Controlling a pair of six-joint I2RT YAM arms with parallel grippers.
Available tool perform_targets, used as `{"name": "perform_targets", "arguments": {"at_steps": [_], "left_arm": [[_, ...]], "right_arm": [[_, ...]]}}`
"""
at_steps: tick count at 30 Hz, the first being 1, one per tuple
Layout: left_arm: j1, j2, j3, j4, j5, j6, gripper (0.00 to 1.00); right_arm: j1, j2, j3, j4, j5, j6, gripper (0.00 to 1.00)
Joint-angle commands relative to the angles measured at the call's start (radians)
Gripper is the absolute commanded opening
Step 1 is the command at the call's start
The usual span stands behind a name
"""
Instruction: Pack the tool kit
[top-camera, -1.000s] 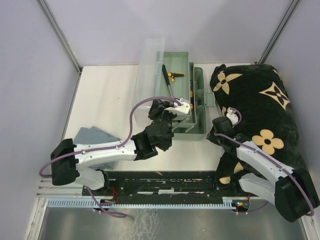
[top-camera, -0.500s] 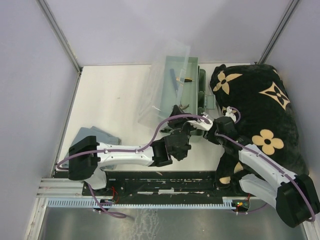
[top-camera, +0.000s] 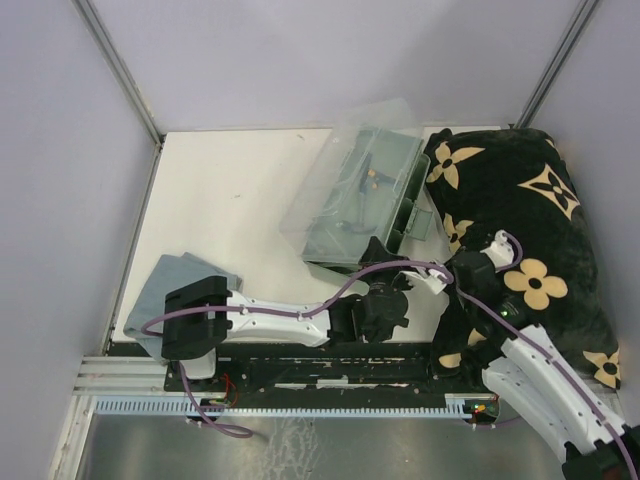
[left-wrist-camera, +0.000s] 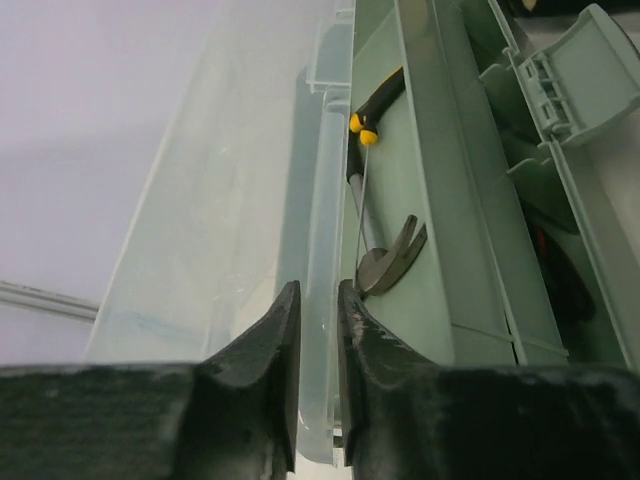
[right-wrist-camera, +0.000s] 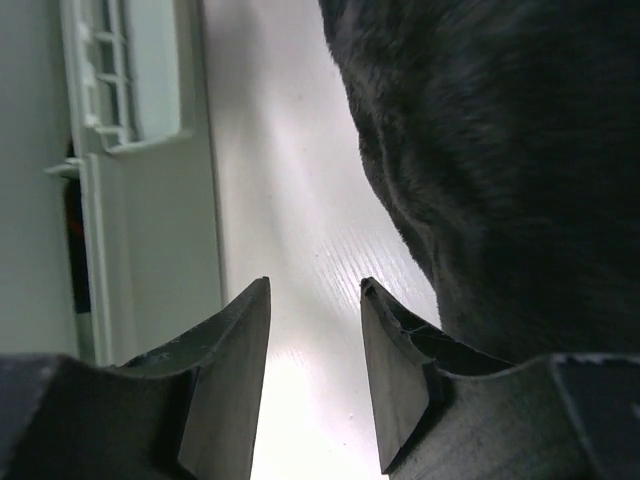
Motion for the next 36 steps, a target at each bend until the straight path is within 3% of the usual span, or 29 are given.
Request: {"name": "perform_targets", "arguments": {"at_steps": [1,3,5,7,9,10,13,17,20,23,25,30,36], "left_arm": [[-0.022,-0.005,0.123,-0.14,-0.086,-0.231,0.36],[-0.043,-0.026,0.158,-0.239,-0.07,-0.309,0.55],[-0.059,-0.066,0.196,-0.349,-0.033,-0.405,0.67],[-0.069,-0.114,0.253,-0.534,0.067,-0.589,0.68],[-0.063,-0.227,0.287,-0.701,0.34,-0.802,0.72],[-0.059,-0.291,0.269,-0.705,0.449,-0.822,0.76],[-0.014,-0.456,0.198,-0.683,0.521,-0.902,0.86],[0.255,-0.63,0.06,-0.705,0.668,-1.035,0.95],[0.51,-0.691,-0.022,-0.713,0.834,-1.106,0.99],[0.739,-0.646,-0.018,-0.745,1.16,-1.127,0.99],[0.851,-0.583,0.012,-0.761,1.276,-1.174,0.99],[1.053,-0.455,-0.025,-0.642,1.502,-1.332,0.99],[1.085,-0.39,-0.143,-0.42,1.671,-1.433,0.99]], "right_arm": [[0.0,-0.133,0.047,-0.111,0.09,0.014,0.5],[0.0,-0.163,0.057,-0.134,0.09,0.008,0.52],[0.001,-0.174,0.067,-0.136,0.075,-0.005,0.55],[0.001,-0.167,0.073,-0.13,0.058,-0.017,0.57],[0.001,-0.146,0.079,-0.118,0.034,-0.026,0.61],[0.0,-0.14,0.081,-0.112,0.017,-0.033,0.63],[0.0,-0.118,0.089,-0.081,-0.036,-0.045,0.67],[-0.001,-0.117,0.067,0.04,-0.172,-0.108,0.86],[0.001,-0.113,0.045,0.143,-0.281,-0.128,0.91],[0.001,-0.1,0.044,0.201,-0.365,-0.131,1.0],[0.002,-0.1,0.051,0.219,-0.396,-0.127,0.99],[0.001,-0.134,0.101,0.2,-0.436,-0.121,0.99],[0.001,-0.04,0.212,0.193,-0.412,-0.093,0.99]]}}
